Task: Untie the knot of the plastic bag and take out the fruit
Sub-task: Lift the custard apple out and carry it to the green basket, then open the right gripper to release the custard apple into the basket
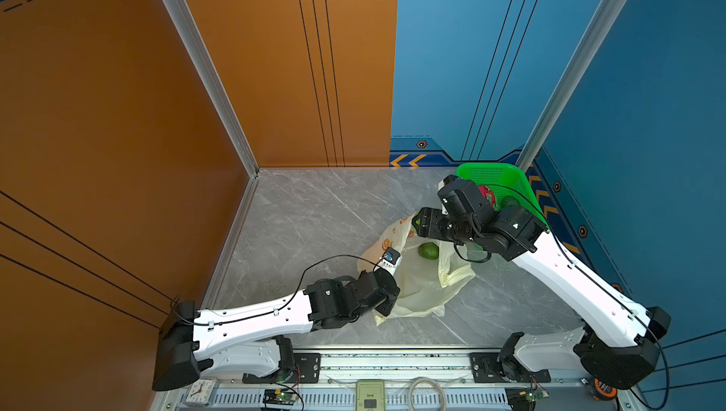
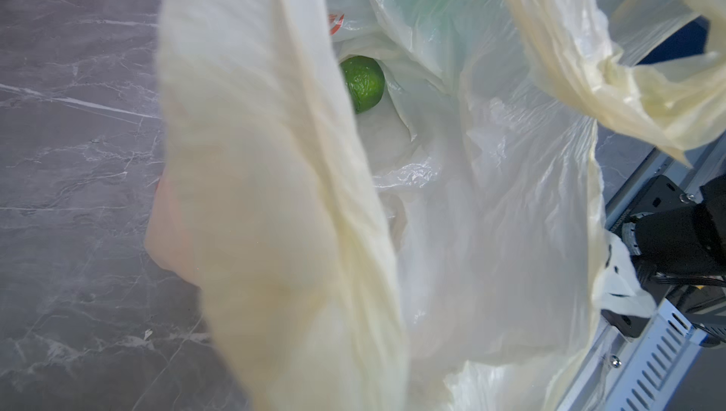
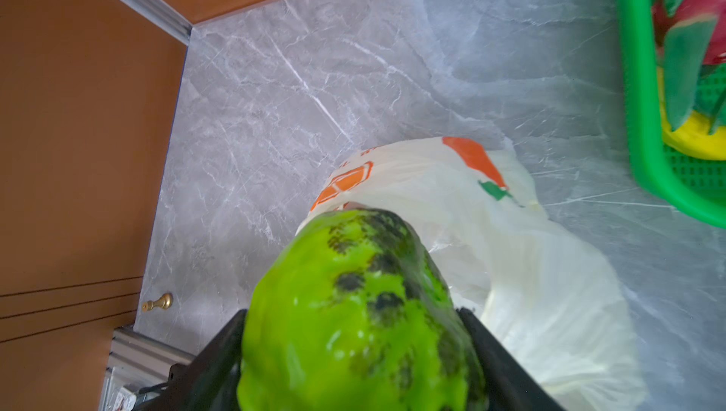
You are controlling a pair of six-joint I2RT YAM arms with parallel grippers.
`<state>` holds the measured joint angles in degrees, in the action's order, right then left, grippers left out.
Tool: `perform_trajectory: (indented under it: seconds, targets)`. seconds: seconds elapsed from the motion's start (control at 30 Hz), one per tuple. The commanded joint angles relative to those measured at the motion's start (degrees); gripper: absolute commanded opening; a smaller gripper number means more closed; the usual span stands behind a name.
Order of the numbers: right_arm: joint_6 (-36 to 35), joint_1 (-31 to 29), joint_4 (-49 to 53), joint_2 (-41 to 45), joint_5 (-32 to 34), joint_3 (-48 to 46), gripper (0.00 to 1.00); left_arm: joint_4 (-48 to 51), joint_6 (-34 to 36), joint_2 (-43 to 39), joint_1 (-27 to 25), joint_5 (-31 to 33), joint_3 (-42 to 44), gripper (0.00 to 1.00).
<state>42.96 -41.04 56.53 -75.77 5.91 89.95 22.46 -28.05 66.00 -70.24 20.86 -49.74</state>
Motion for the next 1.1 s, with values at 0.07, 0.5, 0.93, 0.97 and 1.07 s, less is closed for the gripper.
perform_trajectory:
  seconds: [0.07,0.5,0.93,0.97,1.07]
  targets:
    - [-4.9,12.5,2.4,3.1,-4.9,0.3,0.62,1.6,0.6,-0.6,-0.1,0.6,0.3,0.0]
    - [-13.8,44.2,-7.6,-3.5,-11.0,-10.2,0.62,1.6,0.9,0.2,0.0,-0.1,-0.5,0.0]
    - [-15.2,53.0,-15.7,-20.9,-9.6,-10.3,0.65,2.2,0.7,0.6,-0.1,0.4,-1.4,0.0]
    - [-15.2,53.0,-15.9,-21.9,-9.4,-10.3,0.65,2.2,0.6,0.6,-0.1,0.5,-1.5,0.0]
    - [-15.2,53.0,-16.2,-24.3,-8.5,-10.0,0.66,2.2,0.6,0.6,-0.1,0.8,-1.5,0.0]
